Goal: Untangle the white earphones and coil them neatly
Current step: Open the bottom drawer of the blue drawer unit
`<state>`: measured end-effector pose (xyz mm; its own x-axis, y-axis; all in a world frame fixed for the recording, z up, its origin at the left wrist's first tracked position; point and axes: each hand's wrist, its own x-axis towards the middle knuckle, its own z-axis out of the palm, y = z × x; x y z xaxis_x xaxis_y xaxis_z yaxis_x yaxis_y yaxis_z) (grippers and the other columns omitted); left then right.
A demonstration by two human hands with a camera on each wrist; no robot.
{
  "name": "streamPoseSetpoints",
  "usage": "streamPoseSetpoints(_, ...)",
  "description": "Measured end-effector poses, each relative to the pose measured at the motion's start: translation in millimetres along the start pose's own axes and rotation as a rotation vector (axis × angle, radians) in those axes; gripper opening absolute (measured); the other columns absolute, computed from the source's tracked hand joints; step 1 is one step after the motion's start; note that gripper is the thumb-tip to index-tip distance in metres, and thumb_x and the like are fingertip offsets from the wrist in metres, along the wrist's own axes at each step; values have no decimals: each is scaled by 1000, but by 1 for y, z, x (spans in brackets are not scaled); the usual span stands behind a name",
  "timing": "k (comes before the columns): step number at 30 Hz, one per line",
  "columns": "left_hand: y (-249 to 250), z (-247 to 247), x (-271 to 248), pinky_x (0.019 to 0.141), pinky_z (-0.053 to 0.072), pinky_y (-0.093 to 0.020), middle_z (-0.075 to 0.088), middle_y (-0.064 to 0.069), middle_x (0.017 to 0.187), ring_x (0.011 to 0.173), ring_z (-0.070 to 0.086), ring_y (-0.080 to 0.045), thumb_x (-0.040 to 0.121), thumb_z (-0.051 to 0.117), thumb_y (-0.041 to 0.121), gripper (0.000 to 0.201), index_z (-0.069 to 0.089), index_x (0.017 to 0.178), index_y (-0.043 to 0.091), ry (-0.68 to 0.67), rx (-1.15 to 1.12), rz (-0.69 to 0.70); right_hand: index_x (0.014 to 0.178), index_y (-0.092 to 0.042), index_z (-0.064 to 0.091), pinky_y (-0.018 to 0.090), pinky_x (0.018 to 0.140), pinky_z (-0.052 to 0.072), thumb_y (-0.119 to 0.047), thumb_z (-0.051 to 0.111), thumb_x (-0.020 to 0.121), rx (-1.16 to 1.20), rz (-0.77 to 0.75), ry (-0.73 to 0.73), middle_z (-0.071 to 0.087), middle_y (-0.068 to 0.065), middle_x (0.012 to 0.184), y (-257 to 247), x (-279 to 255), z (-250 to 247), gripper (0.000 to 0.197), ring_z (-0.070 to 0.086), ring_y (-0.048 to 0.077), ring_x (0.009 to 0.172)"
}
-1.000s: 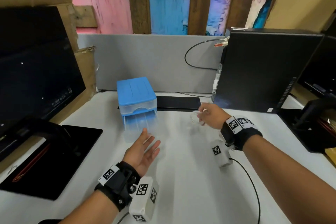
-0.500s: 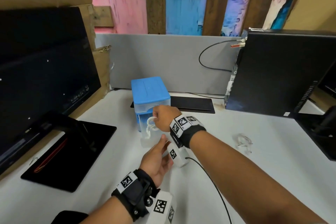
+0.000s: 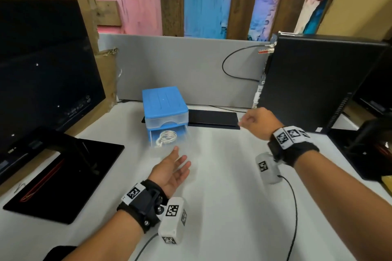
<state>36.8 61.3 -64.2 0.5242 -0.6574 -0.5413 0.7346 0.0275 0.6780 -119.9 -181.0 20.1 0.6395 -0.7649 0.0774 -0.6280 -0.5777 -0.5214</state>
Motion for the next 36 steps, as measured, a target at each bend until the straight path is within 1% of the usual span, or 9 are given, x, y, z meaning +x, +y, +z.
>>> streamPoseSetpoints(6, 24, 3, 45, 53, 56, -22, 66, 7, 92, 76, 62, -10, 92, 61, 49, 44, 52, 122, 19, 0, -129, 16, 109, -10, 74, 31, 92, 49, -25, 63, 93, -200, 320, -231, 70, 11, 115, 98, -28, -20, 25, 64, 28, 110)
streamPoseSetpoints(8, 27, 2, 58, 54, 55, -24, 67, 8, 91, 69, 64, -9, 93, 58, 52, 51, 52, 129, 17, 19, -141, 42, 110, -7, 73, 31, 96, 49, -22, 59, 92, -221, 333, -297, 69, 11, 120, 108, -38, -12, 27, 62, 27, 114)
streamPoseSetpoints(11, 29, 4, 67, 54, 53, -23, 65, 8, 87, 64, 63, -8, 96, 56, 50, 44, 54, 121, 14, 45, -192, 44, 110, -9, 73, 36, 102, 47, -23, 55, 91, -272, 300, -271, 68, 10, 122, 109, -46, -1, 30, 61, 27, 114)
streamPoseSetpoints(16, 27, 3, 63, 47, 55, -21, 59, 4, 82, 71, 62, -11, 97, 58, 44, 33, 55, 88, 12, 81, -202, -22, 78, -19, 73, 28, 70, 51, -41, 61, 86, -229, 295, -210, 72, 0, 84, 100, -48, 9, 26, 67, 18, 80)
streamPoseSetpoints(20, 24, -8, 57, 41, 53, -24, 58, -1, 89, 50, 67, -14, 103, 49, 38, 27, 49, 115, 14, 66, -47, -39, 65, -18, 70, 20, 51, 45, -39, 59, 83, -171, 335, -187, 68, -9, 53, 85, -48, 15, 30, 67, 9, 53)
streamPoseSetpoints(25, 16, -17, 36, 45, 55, -24, 63, 3, 90, 77, 65, -15, 98, 60, 35, 22, 52, 107, 16, 70, -39, -86, 67, -15, 67, 26, 59, 46, -32, 56, 77, -179, 387, -215, 70, 0, 70, 72, -39, 11, 22, 66, 18, 67)
streamPoseSetpoints(29, 14, -19, 30, 44, 54, -24, 65, 3, 90, 78, 65, -15, 97, 61, 36, 23, 53, 106, 17, 71, -54, -95, 75, -18, 69, 23, 55, 45, -28, 64, 73, -293, 349, -201, 69, -2, 75, 79, -33, 20, 12, 65, 16, 68)
streamPoseSetpoints(33, 14, -18, 26, 45, 55, -24, 66, 2, 91, 78, 66, -17, 97, 62, 35, 25, 54, 112, 17, 86, -67, -101, 91, -15, 67, 26, 68, 47, -24, 63, 83, -335, 314, -156, 68, 3, 96, 83, -31, 32, 13, 63, 22, 82)
streamPoseSetpoints(36, 14, -17, 19, 46, 55, -24, 67, 2, 94, 78, 67, -19, 98, 60, 33, 23, 54, 113, 15, 89, -51, -106, 84, -18, 57, 27, 67, 44, -18, 56, 90, -271, 237, -189, 61, 2, 88, 66, -32, 32, 6, 59, 21, 77)
